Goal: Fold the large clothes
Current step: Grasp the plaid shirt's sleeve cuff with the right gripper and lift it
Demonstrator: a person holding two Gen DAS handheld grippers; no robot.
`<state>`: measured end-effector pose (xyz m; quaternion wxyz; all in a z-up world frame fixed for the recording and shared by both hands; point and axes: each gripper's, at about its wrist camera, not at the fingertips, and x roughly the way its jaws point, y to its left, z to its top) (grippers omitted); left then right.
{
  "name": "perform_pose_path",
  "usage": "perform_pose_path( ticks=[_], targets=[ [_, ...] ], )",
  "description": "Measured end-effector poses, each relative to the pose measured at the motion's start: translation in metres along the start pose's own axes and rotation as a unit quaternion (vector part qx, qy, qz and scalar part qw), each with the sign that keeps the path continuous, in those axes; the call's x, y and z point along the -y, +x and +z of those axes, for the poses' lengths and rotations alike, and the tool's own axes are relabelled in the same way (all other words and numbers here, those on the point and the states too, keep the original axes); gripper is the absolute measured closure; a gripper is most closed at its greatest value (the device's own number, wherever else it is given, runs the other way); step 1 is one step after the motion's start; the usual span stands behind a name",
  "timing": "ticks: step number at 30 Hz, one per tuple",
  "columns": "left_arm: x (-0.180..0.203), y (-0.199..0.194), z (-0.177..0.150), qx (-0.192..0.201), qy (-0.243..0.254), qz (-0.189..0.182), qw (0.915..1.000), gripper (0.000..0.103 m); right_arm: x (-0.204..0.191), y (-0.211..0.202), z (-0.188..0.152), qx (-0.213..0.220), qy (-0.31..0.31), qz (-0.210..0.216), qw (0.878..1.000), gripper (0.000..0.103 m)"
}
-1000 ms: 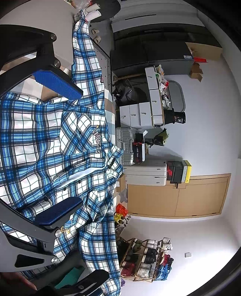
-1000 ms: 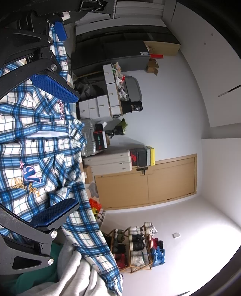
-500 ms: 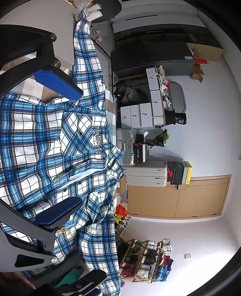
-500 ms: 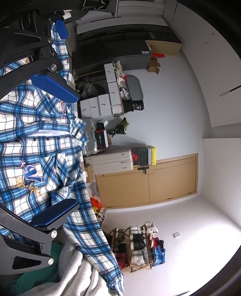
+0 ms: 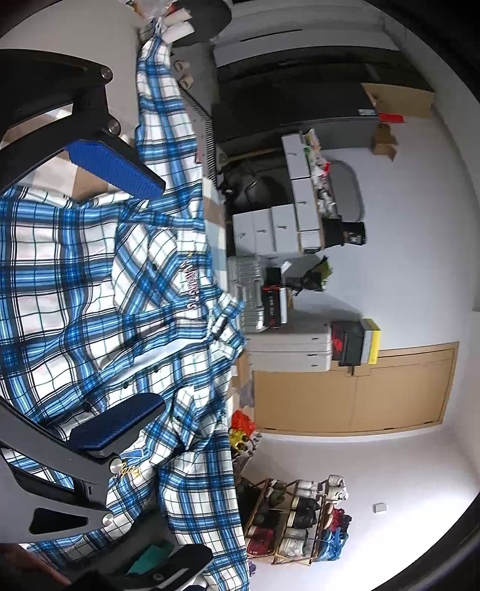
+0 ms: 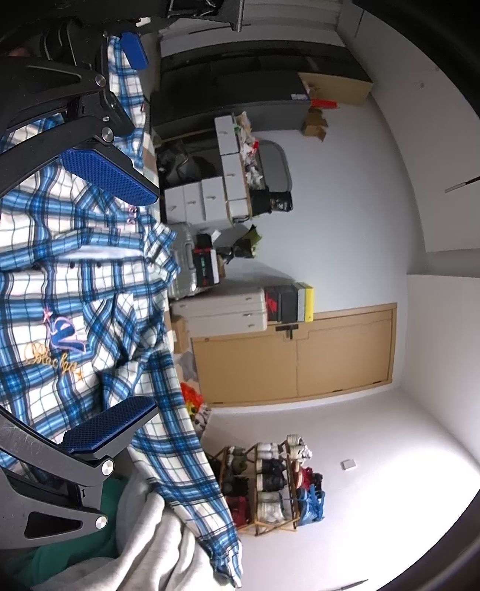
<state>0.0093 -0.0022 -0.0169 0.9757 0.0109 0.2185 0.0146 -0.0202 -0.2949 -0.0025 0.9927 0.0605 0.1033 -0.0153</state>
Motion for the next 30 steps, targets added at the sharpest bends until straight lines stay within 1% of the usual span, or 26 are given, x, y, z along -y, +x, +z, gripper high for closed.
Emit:
perform_pose_path(
  ticks=[1, 2, 4, 6, 8, 9, 11, 13, 14, 15, 16, 18, 19, 20, 21, 22, 24, 25, 26, 28, 29, 30],
  targets=[
    [-0.003, 0.002, 0.000, -0.009, -0.007, -0.003, 0.9999, 0.001, 0.004, 0.001, 0.003, -0.011, 0.007, -0.005, 1.000, 0.000],
    [-0.005, 0.003, -0.001, -0.015, -0.014, -0.007, 0.9998, 0.001, 0.014, 0.001, 0.009, -0.020, 0.021, -0.024, 0.999, 0.000],
    [-0.008, 0.000, -0.001, -0.022, -0.026, -0.014, 0.9993, 0.001, 0.032, -0.002, 0.020, -0.029, 0.025, -0.042, 0.998, 0.000],
    [-0.008, -0.002, -0.001, -0.025, -0.029, -0.018, 0.9991, 0.001, 0.054, 0.000, 0.037, -0.046, 0.008, -0.049, 0.998, 0.000],
    [-0.006, -0.003, 0.000, -0.029, -0.025, -0.021, 0.9991, 0.001, 0.083, 0.005, 0.057, -0.064, -0.014, -0.070, 0.995, 0.000],
    [-0.004, -0.003, 0.000, -0.031, -0.024, -0.024, 0.9990, 0.001, 0.097, 0.009, 0.066, -0.077, -0.018, -0.082, 0.993, 0.000],
    [-0.002, -0.003, 0.000, -0.037, -0.022, -0.030, 0.9986, 0.001, 0.134, 0.022, 0.083, -0.119, -0.011, -0.100, 0.988, 0.000],
    [0.000, -0.003, 0.000, -0.042, -0.020, -0.034, 0.9984, 0.001, 0.174, 0.036, 0.094, -0.173, 0.010, -0.139, 0.975, 0.000],
    [0.002, -0.002, 0.000, -0.044, -0.017, -0.037, 0.9982, 0.001, 0.201, 0.045, 0.101, -0.206, 0.028, -0.152, 0.966, 0.000],
    [0.003, -0.002, 0.000, -0.046, -0.014, -0.040, 0.9981, 0.001, 0.215, 0.047, 0.103, -0.217, 0.041, -0.154, 0.963, 0.000],
    [0.004, -0.001, 0.000, -0.047, -0.011, -0.042, 0.9980, 0.001, 0.239, 0.050, 0.106, -0.229, 0.067, -0.160, 0.958, 0.000],
    [0.006, 0.000, -0.001, -0.050, -0.005, -0.042, 0.9979, 0.001, 0.273, 0.052, 0.109, -0.250, 0.117, -0.167, 0.946, 0.002],
    [0.008, 0.000, -0.002, -0.054, -0.002, -0.044, 0.9976, 0.001, 0.284, 0.052, 0.110, -0.255, 0.138, -0.163, 0.943, 0.002],
    [0.008, 0.001, -0.002, -0.057, 0.000, -0.046, 0.9973, 0.001, 0.298, 0.052, 0.111, -0.260, 0.167, -0.155, 0.938, 0.004],
    [0.008, 0.001, -0.002, -0.059, 0.000, -0.047, 0.9972, 0.001, 0.311, 0.052, 0.111, -0.259, 0.191, -0.152, 0.934, 0.009],
    [0.008, 0.001, -0.003, -0.060, 0.002, -0.047, 0.9971, 0.001, 0.323, 0.052, 0.110, -0.258, 0.215, -0.149, 0.930, 0.011],
    [0.009, 0.002, -0.003, -0.061, 0.007, -0.046, 0.9970, 0.001, 0.333, 0.059, 0.112, -0.267, 0.240, -0.139, 0.923, 0.011],
    [0.009, 0.002, -0.003, -0.061, 0.009, -0.045, 0.9971, 0.001, 0.339, 0.063, 0.111, -0.271, 0.248, -0.140, 0.920, 0.013],
    [0.009, 0.002, -0.003, -0.061, 0.011, -0.044, 0.9971, 0.001, 0.342, 0.067, 0.112, -0.271, 0.252, -0.145, 0.918, 0.020],
    [0.009, 0.003, -0.003, -0.061, 0.013, -0.044, 0.9971, 0.001, 0.344, 0.076, 0.113, -0.272, 0.253, -0.151, 0.916, 0.023],
    [0.009, 0.003, -0.003, -0.062, 0.013, -0.044, 0.9970, 0.001, 0.341, 0.079, 0.114, -0.271, 0.240, -0.164, 0.917, 0.032],
    [0.008, 0.004, -0.003, -0.063, 0.013, -0.042, 0.9971, 0.001, 0.338, 0.082, 0.116, -0.275, 0.227, -0.177, 0.917, 0.055]
  ],
)
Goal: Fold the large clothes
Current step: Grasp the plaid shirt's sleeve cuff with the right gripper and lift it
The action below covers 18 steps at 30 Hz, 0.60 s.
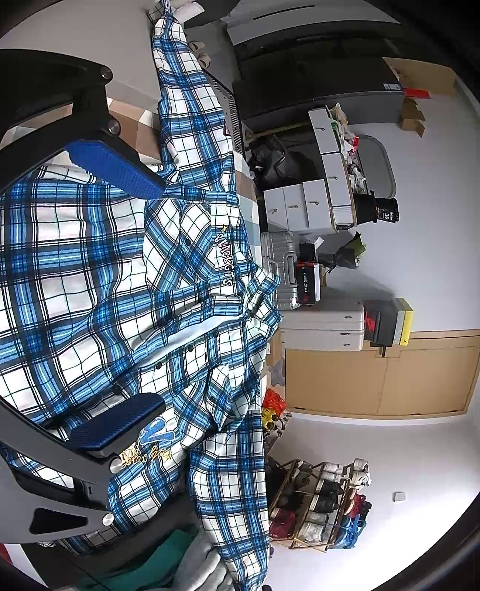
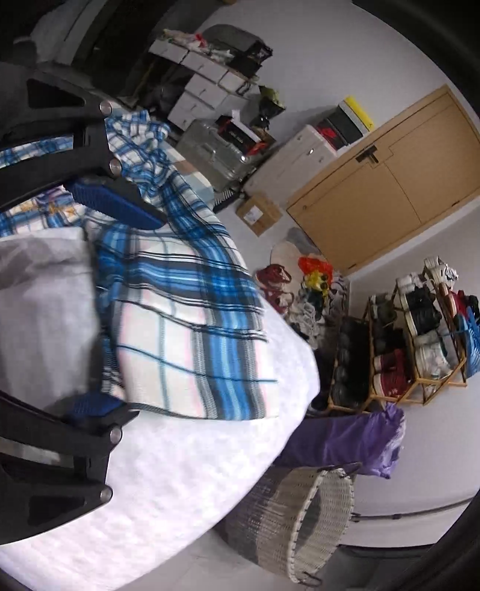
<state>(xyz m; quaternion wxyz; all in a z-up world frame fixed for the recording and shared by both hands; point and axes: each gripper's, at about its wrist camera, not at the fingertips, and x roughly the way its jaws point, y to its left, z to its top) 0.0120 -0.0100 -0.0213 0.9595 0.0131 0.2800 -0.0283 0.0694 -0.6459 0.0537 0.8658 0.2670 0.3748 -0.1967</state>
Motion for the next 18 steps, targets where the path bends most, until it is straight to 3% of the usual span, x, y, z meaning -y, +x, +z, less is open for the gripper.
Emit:
perform_pose_path(
  ticks=[1, 2, 3, 6, 10, 18],
  targets=[
    [-0.001, 0.001, 0.000, -0.002, -0.001, 0.002, 1.0000, 0.001, -0.006, 0.003, 0.002, -0.001, -0.013, -0.023, 1.000, 0.066],
    [-0.001, 0.002, 0.000, -0.002, -0.002, 0.002, 1.0000, 0.001, -0.009, 0.004, 0.005, -0.002, -0.019, -0.031, 0.999, 0.084],
    [-0.002, 0.003, -0.001, -0.005, -0.004, 0.002, 1.0000, 0.001, -0.010, 0.003, 0.008, 0.005, -0.024, -0.037, 0.999, 0.092],
    [-0.003, 0.004, -0.002, -0.009, -0.003, 0.002, 1.0000, 0.001, -0.021, -0.005, 0.022, 0.030, -0.051, -0.049, 0.997, 0.097],
    [-0.006, 0.002, -0.003, -0.004, 0.005, 0.009, 0.9999, 0.001, -0.044, -0.020, 0.050, 0.068, -0.090, -0.100, 0.989, 0.098],
    [-0.022, 0.005, -0.007, 0.001, 0.031, 0.046, 0.9985, 0.001, -0.122, -0.044, 0.095, 0.178, -0.192, -0.195, 0.945, 0.098]
  ],
)
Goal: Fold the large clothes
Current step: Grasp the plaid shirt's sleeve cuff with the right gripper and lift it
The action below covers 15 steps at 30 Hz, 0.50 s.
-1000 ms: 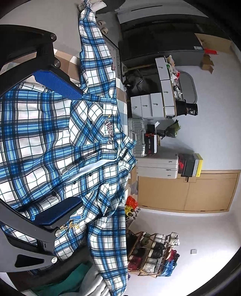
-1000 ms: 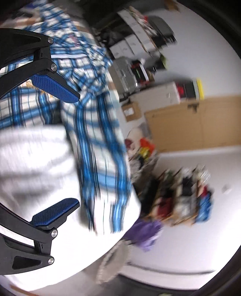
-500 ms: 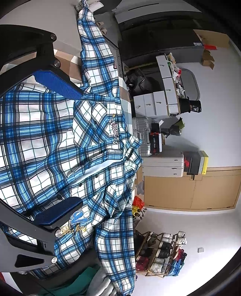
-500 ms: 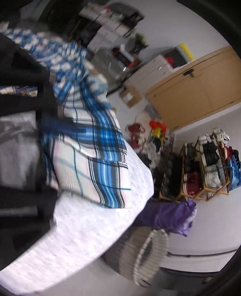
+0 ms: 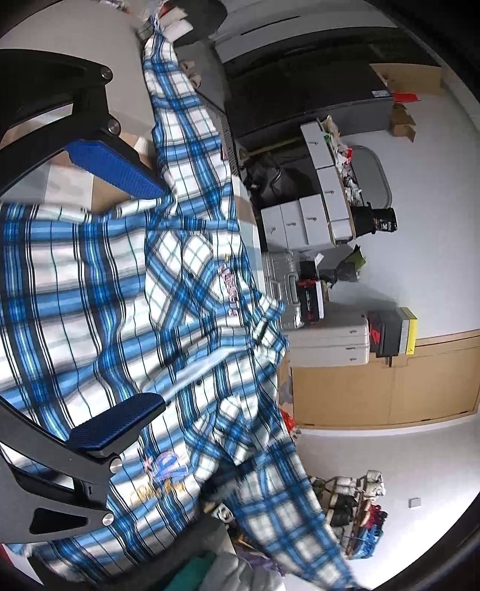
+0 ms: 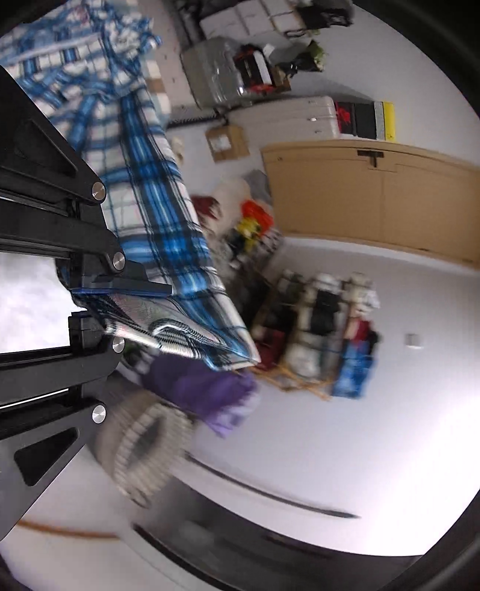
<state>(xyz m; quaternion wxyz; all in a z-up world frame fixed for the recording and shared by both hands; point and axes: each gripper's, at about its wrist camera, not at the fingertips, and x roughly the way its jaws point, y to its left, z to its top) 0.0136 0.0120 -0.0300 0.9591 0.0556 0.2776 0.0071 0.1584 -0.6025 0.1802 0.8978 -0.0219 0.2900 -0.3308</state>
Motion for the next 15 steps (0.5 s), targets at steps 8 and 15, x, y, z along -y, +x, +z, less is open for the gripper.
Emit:
perform_pose_path(
  ticks=[8, 15],
  targets=[
    [-0.034, -0.001, -0.009, -0.001, 0.001, 0.036, 0.9994, 0.001, -0.056, -0.021, 0.037, 0.073, -0.034, -0.039, 0.996, 0.098],
    [-0.074, -0.013, -0.003, 0.018, -0.047, 0.044, 0.9977, 0.001, -0.125, -0.073, 0.025, 0.110, -0.056, 0.104, 0.987, 0.098]
  ],
)
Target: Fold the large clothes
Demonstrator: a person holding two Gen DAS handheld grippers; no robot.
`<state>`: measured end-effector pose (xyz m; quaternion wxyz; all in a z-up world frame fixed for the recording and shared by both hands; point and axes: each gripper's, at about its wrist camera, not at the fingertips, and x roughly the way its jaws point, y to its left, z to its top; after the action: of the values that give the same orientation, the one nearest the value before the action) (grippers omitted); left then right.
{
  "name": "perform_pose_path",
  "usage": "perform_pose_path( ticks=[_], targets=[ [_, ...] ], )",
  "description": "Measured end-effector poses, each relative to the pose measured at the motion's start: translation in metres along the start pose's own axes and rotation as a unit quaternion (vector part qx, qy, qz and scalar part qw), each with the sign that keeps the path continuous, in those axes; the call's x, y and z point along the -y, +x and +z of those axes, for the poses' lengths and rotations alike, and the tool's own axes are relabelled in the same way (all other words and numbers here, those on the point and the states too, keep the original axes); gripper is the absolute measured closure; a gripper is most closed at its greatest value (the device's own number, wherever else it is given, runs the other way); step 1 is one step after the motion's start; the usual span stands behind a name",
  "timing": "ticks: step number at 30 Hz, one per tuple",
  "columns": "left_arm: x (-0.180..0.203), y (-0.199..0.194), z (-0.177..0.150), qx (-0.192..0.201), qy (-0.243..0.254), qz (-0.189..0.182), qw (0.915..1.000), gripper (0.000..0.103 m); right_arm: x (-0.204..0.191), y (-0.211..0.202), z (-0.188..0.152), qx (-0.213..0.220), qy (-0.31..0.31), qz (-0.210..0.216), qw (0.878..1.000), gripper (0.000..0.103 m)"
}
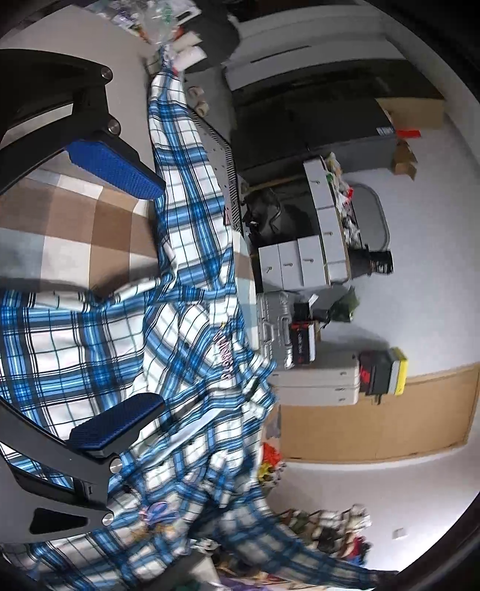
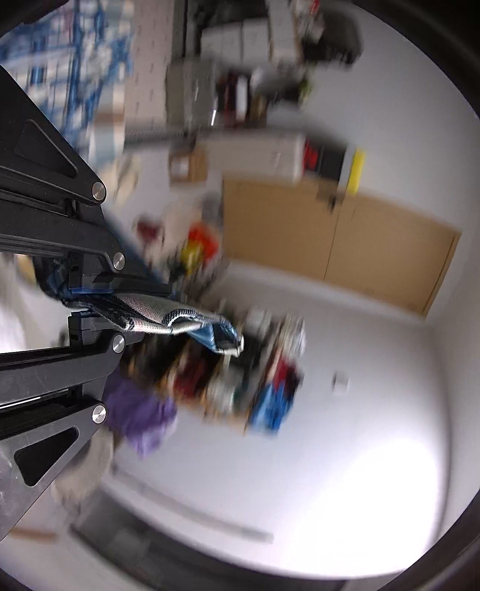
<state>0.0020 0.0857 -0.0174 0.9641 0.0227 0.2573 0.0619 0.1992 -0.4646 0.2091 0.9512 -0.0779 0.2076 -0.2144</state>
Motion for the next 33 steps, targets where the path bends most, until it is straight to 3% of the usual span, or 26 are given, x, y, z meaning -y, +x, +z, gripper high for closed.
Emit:
perform_pose_path(
  ticks=[2, 4, 7, 9, 12, 16, 17, 20, 25, 28, 30, 31, 33],
  targets=[
    [-0.011, -0.003, 0.002, 0.002, -0.022, 0.002, 0.9998, 0.001, -0.045, -0.021, 0.000, 0.026, -0.032, 0.057, 0.998, 0.098],
    [-0.019, -0.010, 0.004, 0.018, -0.038, 0.014, 0.9990, 0.001, -0.090, -0.039, -0.002, 0.048, -0.062, 0.087, 0.993, 0.098],
    [-0.028, -0.017, 0.005, 0.039, -0.053, 0.026, 0.9975, 0.001, -0.157, -0.058, -0.003, 0.058, -0.079, 0.167, 0.981, 0.098],
    [-0.032, -0.017, 0.004, 0.045, -0.061, 0.029, 0.9967, 0.001, -0.207, -0.071, -0.012, 0.055, -0.084, 0.238, 0.966, 0.098],
    [-0.038, -0.016, 0.004, 0.051, -0.074, 0.033, 0.9954, 0.001, -0.292, -0.081, -0.042, 0.034, -0.098, 0.349, 0.932, 0.098],
    [-0.050, -0.022, 0.005, 0.080, -0.105, 0.041, 0.9904, 0.001, -0.390, -0.071, -0.110, -0.044, -0.104, 0.464, 0.879, 0.098],
    [-0.052, -0.026, 0.005, 0.092, -0.108, 0.051, 0.9886, 0.001, -0.420, -0.064, -0.139, -0.079, -0.110, 0.480, 0.867, 0.098],
    [-0.056, -0.035, 0.005, 0.124, -0.112, 0.079, 0.9828, 0.001, -0.474, -0.053, -0.209, -0.163, -0.121, 0.494, 0.846, 0.098],
    [-0.056, -0.023, 0.005, 0.115, -0.113, 0.058, 0.9852, 0.001, -0.508, -0.032, -0.279, -0.258, -0.144, 0.492, 0.819, 0.093],
    [-0.057, -0.020, 0.003, 0.109, -0.108, 0.052, 0.9868, 0.001, -0.493, -0.013, -0.287, -0.312, -0.099, 0.521, 0.788, 0.075],
    [-0.058, -0.020, 0.003, 0.107, -0.109, 0.047, 0.9872, 0.001, -0.474, -0.004, -0.282, -0.341, -0.067, 0.549, 0.760, 0.037],
    [-0.060, -0.021, 0.003, 0.108, -0.110, 0.045, 0.9870, 0.001, -0.458, -0.001, -0.277, -0.342, -0.055, 0.571, 0.744, 0.037],
    [-0.058, -0.023, 0.002, 0.107, -0.108, 0.045, 0.9873, 0.001, -0.423, 0.001, -0.266, -0.315, -0.049, 0.586, 0.745, 0.035]
  ],
)
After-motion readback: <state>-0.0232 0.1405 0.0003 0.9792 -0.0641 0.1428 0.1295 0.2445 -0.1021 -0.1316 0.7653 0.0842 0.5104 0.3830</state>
